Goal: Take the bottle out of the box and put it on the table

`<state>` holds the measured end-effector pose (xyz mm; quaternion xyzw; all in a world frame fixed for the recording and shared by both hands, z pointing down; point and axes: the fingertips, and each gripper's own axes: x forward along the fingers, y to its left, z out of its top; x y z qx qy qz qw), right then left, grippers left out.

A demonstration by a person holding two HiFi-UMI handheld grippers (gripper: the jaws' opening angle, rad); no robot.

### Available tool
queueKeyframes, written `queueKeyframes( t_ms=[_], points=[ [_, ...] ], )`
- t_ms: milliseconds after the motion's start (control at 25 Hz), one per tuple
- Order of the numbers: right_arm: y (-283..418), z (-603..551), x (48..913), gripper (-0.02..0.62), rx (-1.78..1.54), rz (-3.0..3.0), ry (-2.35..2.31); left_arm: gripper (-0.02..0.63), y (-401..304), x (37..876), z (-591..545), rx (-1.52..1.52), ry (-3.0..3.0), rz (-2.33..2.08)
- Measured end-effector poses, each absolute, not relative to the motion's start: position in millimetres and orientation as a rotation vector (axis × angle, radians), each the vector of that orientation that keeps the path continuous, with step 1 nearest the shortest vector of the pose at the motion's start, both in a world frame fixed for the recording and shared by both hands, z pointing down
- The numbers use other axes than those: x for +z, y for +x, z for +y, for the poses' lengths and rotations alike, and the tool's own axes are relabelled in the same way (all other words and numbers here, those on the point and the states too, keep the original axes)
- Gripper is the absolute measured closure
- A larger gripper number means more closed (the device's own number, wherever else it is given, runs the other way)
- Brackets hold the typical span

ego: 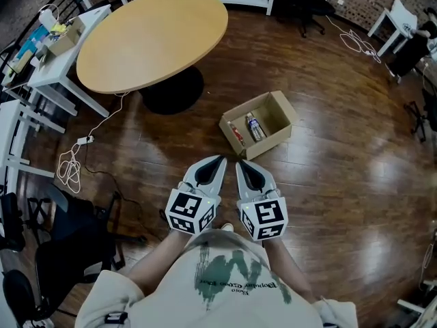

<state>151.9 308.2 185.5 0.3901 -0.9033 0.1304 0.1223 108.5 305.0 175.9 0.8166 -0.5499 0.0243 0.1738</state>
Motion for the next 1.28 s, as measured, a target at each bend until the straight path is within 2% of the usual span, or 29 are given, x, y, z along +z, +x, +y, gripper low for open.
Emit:
queueKeyframes(
  t_ms=[1280],
  points=[
    [0, 131, 218, 0.595, 0.402, -2.487, 1.131, 0.606, -30, 212, 120, 0.041, 2.285, -1.378]
  ],
)
